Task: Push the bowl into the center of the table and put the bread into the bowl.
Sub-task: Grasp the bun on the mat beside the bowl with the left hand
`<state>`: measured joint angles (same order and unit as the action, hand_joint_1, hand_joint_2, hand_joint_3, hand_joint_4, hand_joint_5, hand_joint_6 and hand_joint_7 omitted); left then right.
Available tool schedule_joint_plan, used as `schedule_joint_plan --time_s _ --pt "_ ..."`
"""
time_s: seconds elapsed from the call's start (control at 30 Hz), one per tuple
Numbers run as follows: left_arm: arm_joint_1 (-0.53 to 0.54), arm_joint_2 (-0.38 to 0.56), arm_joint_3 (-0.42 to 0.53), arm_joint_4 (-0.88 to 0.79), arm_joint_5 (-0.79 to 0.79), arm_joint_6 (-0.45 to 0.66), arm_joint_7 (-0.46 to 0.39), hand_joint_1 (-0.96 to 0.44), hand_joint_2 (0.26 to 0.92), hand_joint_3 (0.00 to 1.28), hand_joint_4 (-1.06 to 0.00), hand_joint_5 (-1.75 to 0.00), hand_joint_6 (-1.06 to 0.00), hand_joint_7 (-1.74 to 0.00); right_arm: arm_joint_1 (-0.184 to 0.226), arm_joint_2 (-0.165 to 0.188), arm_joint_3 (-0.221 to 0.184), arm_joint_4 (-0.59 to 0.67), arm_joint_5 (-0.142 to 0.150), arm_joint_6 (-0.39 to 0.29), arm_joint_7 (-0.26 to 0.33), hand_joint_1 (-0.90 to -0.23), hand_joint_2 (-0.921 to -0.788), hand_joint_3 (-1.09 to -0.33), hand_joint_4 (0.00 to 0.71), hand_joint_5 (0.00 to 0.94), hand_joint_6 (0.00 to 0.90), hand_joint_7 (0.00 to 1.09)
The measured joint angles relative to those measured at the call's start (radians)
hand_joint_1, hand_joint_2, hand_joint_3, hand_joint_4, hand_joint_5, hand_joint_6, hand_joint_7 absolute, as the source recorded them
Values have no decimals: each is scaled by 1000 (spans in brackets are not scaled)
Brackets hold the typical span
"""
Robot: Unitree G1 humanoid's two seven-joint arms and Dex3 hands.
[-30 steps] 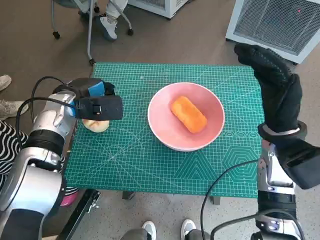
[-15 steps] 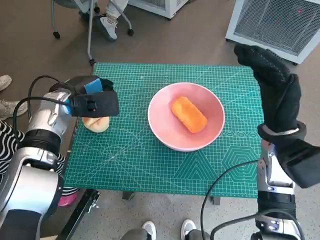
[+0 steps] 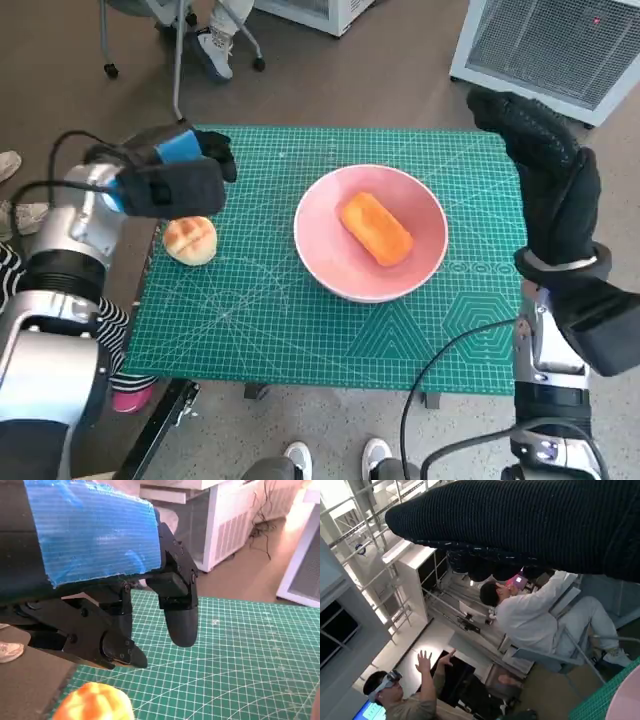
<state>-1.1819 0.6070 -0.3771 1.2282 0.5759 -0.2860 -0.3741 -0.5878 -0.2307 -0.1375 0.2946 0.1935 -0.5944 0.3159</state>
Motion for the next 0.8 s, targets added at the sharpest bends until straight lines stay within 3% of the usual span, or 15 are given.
schedule_joint_plan --time_s 0.1,0.2,0.47,0.8 --pt "-7 16 -17 -16 13 71 -103 -251 645 11 -53 -43 -60 -52 4 0 0 -5 0 0 0 -750 -921 -759 169 0 -1 555" --pt "-2 40 -25 -46 18 101 -152 -348 635 11 -13 -11 -33 -22 9 -2 -1 -7 0 0 0 -750 -921 -758 165 0 -1 550" --pt "41 101 -17 -150 11 94 -155 -341 636 9 0 0 -43 -18 10 -2 -2 -1 1 1 0 -751 -921 -757 164 0 -1 545" --pt "120 106 -7 -178 5 79 -152 -260 637 5 1 1 -60 -17 -2 2 0 20 0 1 0 -752 -921 -748 168 2 -1 573"
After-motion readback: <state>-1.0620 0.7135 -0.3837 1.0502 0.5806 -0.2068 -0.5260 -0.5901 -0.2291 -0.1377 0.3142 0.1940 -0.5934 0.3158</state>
